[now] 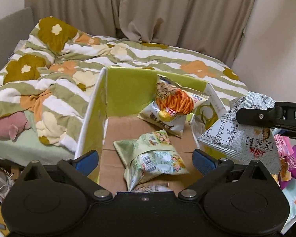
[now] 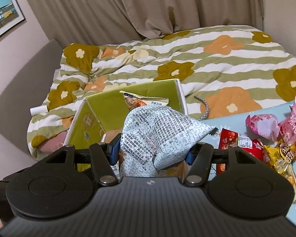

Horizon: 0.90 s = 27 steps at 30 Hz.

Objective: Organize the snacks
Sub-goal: 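Open the left tool to drop the white bag while the right tool drops the silver bag into the box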

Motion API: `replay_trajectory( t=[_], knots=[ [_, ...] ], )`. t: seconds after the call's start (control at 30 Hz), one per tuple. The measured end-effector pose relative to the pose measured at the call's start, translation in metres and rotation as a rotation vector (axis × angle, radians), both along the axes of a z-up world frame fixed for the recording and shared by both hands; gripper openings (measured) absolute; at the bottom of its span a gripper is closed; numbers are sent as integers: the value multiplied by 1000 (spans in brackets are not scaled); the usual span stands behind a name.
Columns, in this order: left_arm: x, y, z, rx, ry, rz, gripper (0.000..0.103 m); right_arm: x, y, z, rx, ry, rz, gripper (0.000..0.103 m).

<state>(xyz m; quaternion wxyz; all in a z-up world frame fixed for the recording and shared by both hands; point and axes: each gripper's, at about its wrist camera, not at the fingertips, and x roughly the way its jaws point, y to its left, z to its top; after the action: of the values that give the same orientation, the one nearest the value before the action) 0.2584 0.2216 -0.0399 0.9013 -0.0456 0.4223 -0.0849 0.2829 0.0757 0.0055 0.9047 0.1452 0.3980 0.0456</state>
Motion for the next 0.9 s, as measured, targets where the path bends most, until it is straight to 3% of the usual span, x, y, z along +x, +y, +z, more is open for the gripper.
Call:
replay_trajectory(
  t=[0.33, 0.63, 0.77, 0.8, 0.9],
  knots=[
    [-17, 17, 5, 19, -31, 115, 103, 4, 13, -7, -37, 16, 144, 75],
    [-14, 23, 0, 17, -18, 141, 103, 5, 31, -28, -95, 80, 220, 75],
    [-11, 21, -4, 23, -12, 138, 103, 2, 35, -35, -133, 88, 221, 86],
    [-11, 20, -5, 23, -8, 134, 102, 1, 34, -37, -138, 84, 211, 103],
    [-12, 18, -6, 30, -4, 122, 102, -5, 29, -41, -122, 79, 183, 103]
  ],
)
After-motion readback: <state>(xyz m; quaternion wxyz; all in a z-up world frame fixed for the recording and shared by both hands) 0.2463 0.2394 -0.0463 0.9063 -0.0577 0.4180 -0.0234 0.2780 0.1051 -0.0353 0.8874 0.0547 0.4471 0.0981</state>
